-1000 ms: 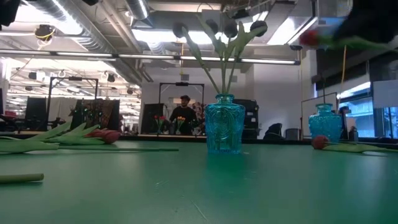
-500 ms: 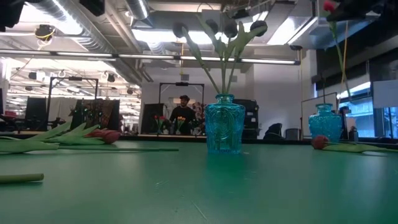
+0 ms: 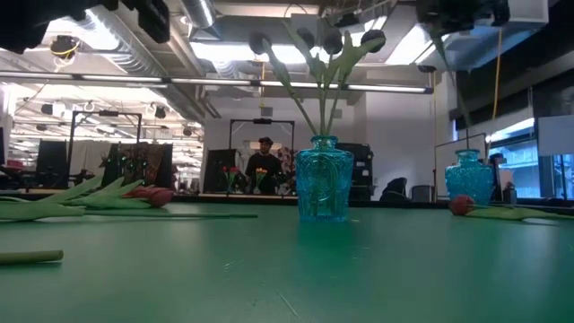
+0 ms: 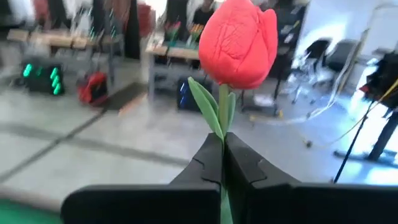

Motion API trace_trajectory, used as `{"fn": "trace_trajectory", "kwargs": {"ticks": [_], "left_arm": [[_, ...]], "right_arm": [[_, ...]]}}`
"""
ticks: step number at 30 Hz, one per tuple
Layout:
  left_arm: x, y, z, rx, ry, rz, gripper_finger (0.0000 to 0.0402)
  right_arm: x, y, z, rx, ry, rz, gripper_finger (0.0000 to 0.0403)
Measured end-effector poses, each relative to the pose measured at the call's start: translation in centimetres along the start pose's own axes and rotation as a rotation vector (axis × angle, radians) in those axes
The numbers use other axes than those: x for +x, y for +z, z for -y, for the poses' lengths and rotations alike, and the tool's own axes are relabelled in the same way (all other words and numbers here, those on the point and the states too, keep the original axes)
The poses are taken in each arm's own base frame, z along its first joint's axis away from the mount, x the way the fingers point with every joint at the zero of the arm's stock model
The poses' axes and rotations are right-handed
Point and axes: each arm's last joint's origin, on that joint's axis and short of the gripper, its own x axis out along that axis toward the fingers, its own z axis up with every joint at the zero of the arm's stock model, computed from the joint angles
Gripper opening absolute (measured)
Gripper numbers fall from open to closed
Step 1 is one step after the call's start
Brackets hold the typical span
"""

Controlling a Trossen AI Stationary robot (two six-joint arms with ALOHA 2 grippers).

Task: Sort flowers into vase by color
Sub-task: Put the red tulip into the top blue vase

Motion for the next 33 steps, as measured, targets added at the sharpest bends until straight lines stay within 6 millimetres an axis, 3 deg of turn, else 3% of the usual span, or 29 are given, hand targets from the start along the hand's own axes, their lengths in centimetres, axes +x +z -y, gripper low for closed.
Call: {"fn": "trace_trajectory", "kwargs": {"ticks": [7, 13, 18, 21, 28, 33], "left_arm": [[0.1, -1.0, 0.3, -0.008, -0.011, -0.068, 0.0004], [0.1, -1.5, 0.4, -0.005, -0.010, -0.107, 0.0004], [-0.1, -2.3, 1.0, -0.011, -0.029, -0.184, 0.0004], [-0.2, -2.4, 1.3, -0.014, -0.034, -0.185, 0.0004], [-0.3, -2.4, 1.4, -0.038, -0.004, -0.179, 0.0004], [-0.3, -2.4, 1.4, -0.058, 0.005, -0.178, 0.0004]], "right_arm": [[3.1, 1.7, 2.3, 0.034, -0.079, 0.108, 0.0001], [6.9, -0.2, 3.3, 0.002, -0.175, 0.134, 0.0001], [8.2, -1.8, 3.1, 0.040, -0.188, 0.113, 0.0001], [8.3, -2.2, 3.2, 0.003, -0.199, 0.090, 0.0001], [7.0, 0.1, 4.0, 0.101, -0.170, 0.192, 0.0001], [6.9, -0.5, 4.1, -0.009, -0.176, 0.101, 0.0001]]}}
